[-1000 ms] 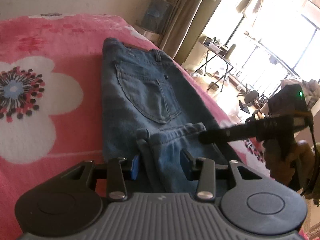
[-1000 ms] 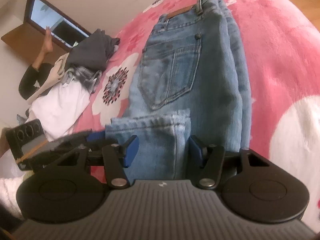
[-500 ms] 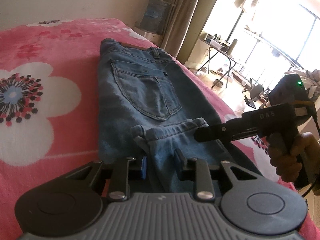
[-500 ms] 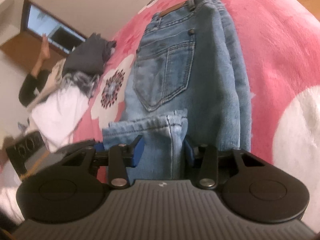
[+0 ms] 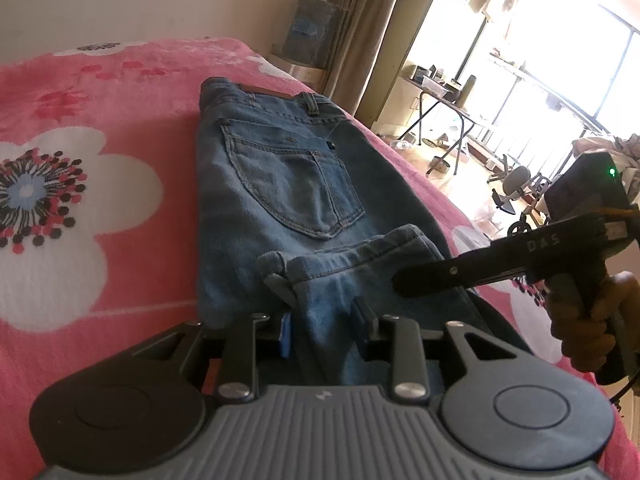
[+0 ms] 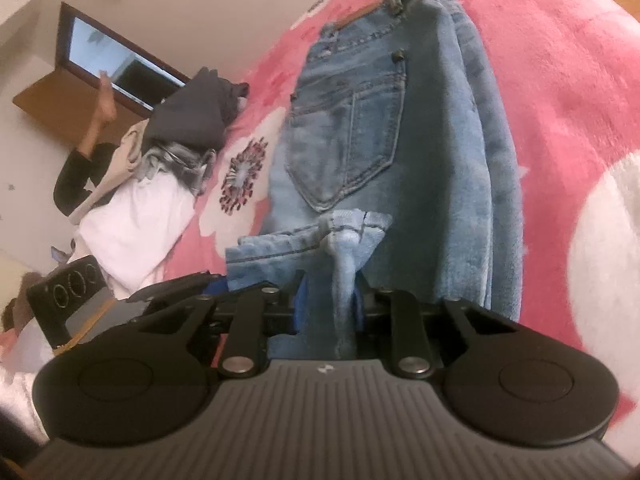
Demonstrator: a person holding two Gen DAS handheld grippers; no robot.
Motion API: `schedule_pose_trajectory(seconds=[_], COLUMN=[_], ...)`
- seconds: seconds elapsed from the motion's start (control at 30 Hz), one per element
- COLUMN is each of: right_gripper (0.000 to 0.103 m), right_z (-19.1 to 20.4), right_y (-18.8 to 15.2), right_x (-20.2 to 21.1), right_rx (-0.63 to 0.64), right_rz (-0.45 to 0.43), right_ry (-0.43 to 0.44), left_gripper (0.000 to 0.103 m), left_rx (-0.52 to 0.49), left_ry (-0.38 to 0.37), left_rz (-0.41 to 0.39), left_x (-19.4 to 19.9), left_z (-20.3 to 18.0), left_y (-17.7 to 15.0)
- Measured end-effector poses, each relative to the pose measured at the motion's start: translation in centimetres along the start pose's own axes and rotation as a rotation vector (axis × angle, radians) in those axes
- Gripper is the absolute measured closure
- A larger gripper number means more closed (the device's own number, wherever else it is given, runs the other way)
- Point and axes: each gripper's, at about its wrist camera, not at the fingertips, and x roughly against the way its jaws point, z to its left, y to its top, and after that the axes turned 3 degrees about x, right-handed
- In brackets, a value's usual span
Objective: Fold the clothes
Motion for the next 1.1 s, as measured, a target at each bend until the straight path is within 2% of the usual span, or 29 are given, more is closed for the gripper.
schedule_pose_trajectory(seconds=[0.1, 0.27, 0.5, 0.63, 0.7, 0.77, 0.97, 1.1], right_gripper=[0.091, 0.091, 0.085, 0.086, 0.095, 0.097, 0.098, 0.098], right_z=[-0.4, -0.5, -1.3, -0.4, 0.4, 1.1, 3.0, 4.0], right_y=[-0.2, -0.4, -0.4, -0.7, -0.7, -0.8, -0.3, 1.0], right_x=[-0.1, 0.0, -0.3, -0.4, -0.2, 0.2, 2.1, 3.5], right_rx=[-0.02, -0.029, -0.096, -0.04, 0.012, 0.039, 0.088, 0.085], right_rz=[-0.003, -0.01, -0.012, -0.017, -0.023, -0.043, -0.106, -0.146], right_ry=[-0.013, -0.002, 0.013, -0.021, -0.046, -0.05, -0.045, -0.024], left_gripper=[0.072, 0.074, 0.076, 0.082, 0.086, 0.089, 0.092, 0.092], left_rx=[0.016, 0.012, -0.008, -0.016, -0.032, -0.038, -0.04, -0.015], left_ry=[0.001, 0.012, 0.026, 0.037, 0.04, 0.037, 0.01, -0.02], left_rz=[0.002, -0.005, -0.013, -0.028, -0.04, -0.054, -0.113, -0.133], left_x=[0.0, 0.1, 0.1, 0.3, 0.6, 1.0, 3.1, 4.1], left_z=[0.1, -0.1, -0.3, -0.5, -0.7, -0.9, -1.5, -1.4], left_y=[0.1, -0.1, -0.2, -0.2, -0.2, -0.1, 1.2, 3.6])
